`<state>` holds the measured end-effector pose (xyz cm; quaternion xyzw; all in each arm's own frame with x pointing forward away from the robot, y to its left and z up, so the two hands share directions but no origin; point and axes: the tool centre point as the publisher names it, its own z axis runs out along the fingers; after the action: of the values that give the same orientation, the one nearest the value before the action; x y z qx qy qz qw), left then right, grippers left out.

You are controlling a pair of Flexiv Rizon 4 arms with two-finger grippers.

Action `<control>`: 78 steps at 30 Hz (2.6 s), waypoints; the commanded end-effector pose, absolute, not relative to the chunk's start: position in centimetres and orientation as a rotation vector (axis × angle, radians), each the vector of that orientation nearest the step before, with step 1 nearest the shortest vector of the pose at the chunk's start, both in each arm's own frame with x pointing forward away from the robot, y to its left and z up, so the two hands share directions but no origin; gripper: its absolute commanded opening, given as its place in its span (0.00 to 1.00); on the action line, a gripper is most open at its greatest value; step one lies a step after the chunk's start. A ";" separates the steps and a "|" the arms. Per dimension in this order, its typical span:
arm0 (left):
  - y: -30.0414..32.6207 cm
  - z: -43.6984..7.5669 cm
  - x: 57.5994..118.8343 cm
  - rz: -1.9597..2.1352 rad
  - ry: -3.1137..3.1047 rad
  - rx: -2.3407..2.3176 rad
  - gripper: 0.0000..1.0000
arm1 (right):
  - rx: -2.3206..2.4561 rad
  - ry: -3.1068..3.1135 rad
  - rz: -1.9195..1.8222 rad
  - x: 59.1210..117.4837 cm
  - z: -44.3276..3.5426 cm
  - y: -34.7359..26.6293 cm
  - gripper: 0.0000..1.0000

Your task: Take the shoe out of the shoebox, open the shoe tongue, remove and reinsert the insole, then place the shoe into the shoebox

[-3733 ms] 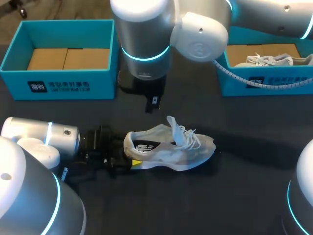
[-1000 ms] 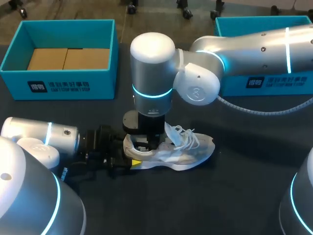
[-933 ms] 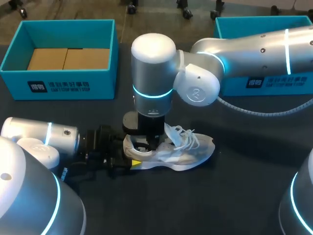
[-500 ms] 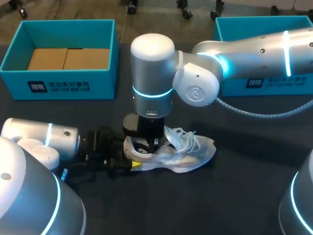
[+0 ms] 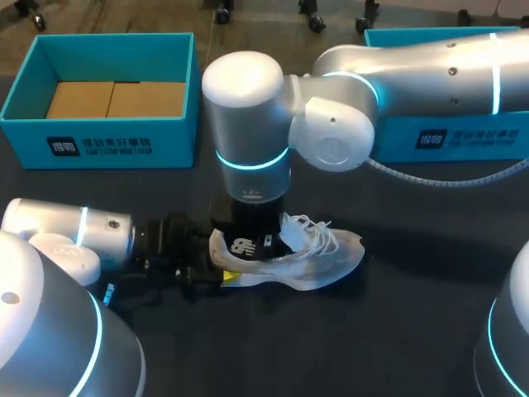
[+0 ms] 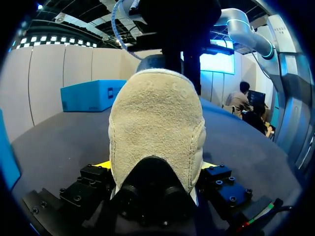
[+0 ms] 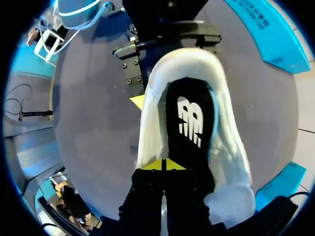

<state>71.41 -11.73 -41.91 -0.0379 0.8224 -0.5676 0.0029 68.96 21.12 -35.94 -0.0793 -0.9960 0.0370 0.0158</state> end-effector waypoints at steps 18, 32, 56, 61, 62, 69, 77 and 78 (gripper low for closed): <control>-11.7 -42.0 71.6 -1.779 2.578 -0.121 0.00 | -0.179 -3.237 0.091 72.4 -35.2 21.3 0.23; -11.7 -42.0 71.6 -1.779 2.578 -0.121 0.00 | -0.236 -3.271 0.061 74.1 -37.5 21.2 0.33; -11.7 -42.0 71.6 -1.779 2.578 -0.121 0.00 | -0.223 -3.206 -0.037 73.7 -40.6 22.0 0.00; -11.7 -42.0 71.6 -1.779 2.578 -0.121 0.00 | -0.235 -3.177 -0.018 72.6 -39.8 21.7 0.00; -11.7 -42.0 71.6 -1.779 2.578 -0.121 0.00 | -0.245 -3.176 -0.007 72.4 -39.6 21.5 0.00; -11.7 -42.0 71.6 -1.779 2.578 -0.121 0.00 | -0.267 -3.189 0.053 71.8 -36.7 20.5 0.00; -11.7 -42.0 71.6 -1.779 2.578 -0.121 0.00 | -0.277 -3.208 0.100 71.9 -34.4 19.5 0.00; -11.7 -42.0 71.6 -1.779 2.578 -0.121 0.00 | -0.277 -3.208 0.103 71.9 -34.2 19.3 0.00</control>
<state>71.54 -11.72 -41.90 -0.0380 0.8223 -0.5677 0.0027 72.10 20.11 -35.20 -0.0861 -0.9950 0.0348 -0.0377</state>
